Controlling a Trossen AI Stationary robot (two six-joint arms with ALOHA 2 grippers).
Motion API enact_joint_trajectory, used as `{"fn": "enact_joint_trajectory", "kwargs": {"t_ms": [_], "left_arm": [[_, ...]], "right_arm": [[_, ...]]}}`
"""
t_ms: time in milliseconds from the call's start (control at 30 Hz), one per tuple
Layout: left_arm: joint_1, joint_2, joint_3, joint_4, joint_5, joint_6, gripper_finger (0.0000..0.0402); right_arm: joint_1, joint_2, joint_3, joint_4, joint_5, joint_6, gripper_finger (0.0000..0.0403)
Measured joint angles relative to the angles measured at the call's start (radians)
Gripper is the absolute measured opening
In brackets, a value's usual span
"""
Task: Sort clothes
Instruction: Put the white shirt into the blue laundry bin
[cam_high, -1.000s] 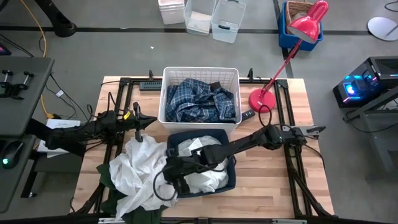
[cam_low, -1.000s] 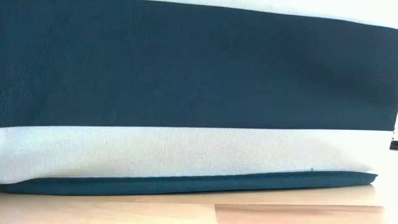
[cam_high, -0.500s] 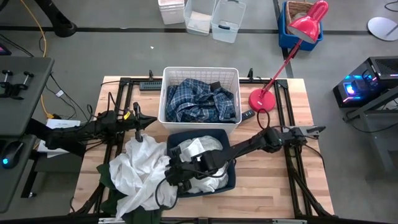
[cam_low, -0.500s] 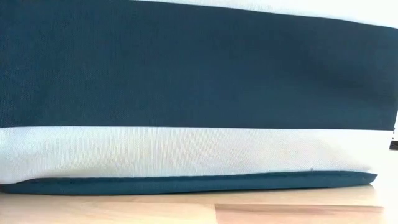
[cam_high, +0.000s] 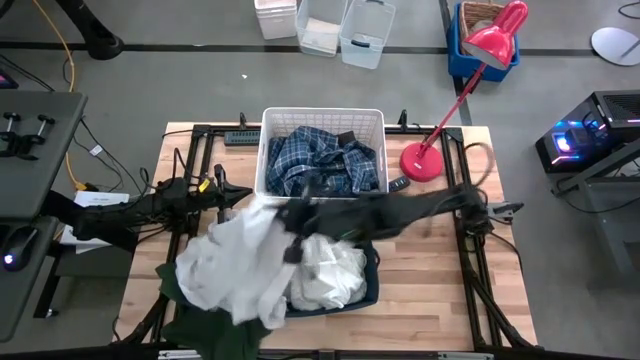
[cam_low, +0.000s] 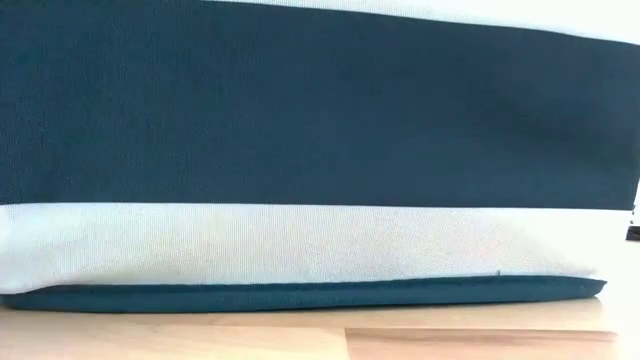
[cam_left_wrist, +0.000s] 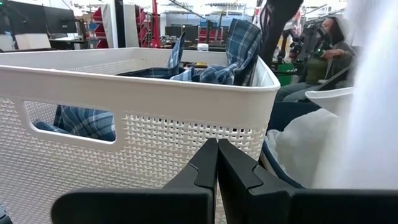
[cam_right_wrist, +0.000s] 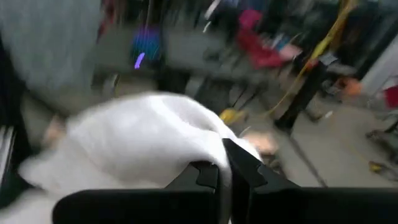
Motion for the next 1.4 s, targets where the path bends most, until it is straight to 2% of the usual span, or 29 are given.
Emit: {"fn": "enact_joint_trajectory", "kwargs": {"t_ms": [267,367,467,667,833,1033,1200,1400], "left_arm": [[0.0,0.0,0.0,-0.001,0.0,0.0,0.0],[0.0,0.0,0.0,-0.001,0.0,0.0,0.0],[0.0,0.0,0.0,-0.001,0.0,0.0,0.0],[0.0,0.0,0.0,-0.001,0.0,0.0,0.0],[0.0,0.0,0.0,-0.001,0.0,0.0,0.0],[0.0,0.0,0.0,-0.001,0.0,0.0,0.0],[0.0,0.0,0.0,-0.001,0.0,0.0,0.0],[0.0,0.0,0.0,-0.001,0.0,0.0,0.0]], "right_arm": [[0.083,-0.266,0.007,-0.034,-0.008,-0.043,0.0001],[0.143,-0.304,0.007,-0.13,0.044,-0.015,0.0001],[0.178,-0.296,0.007,-0.287,0.114,0.097,0.0001],[0.167,-0.147,0.005,-0.515,0.104,0.352,0.0],[0.12,0.028,0.005,-0.626,-0.093,0.488,0.0],[0.081,0.244,0.003,-0.744,-0.302,0.51,0.0],[0.057,0.405,0.006,-0.861,-0.386,0.494,0.0004],[0.037,0.527,0.015,-0.864,-0.471,0.529,0.0027]]}}
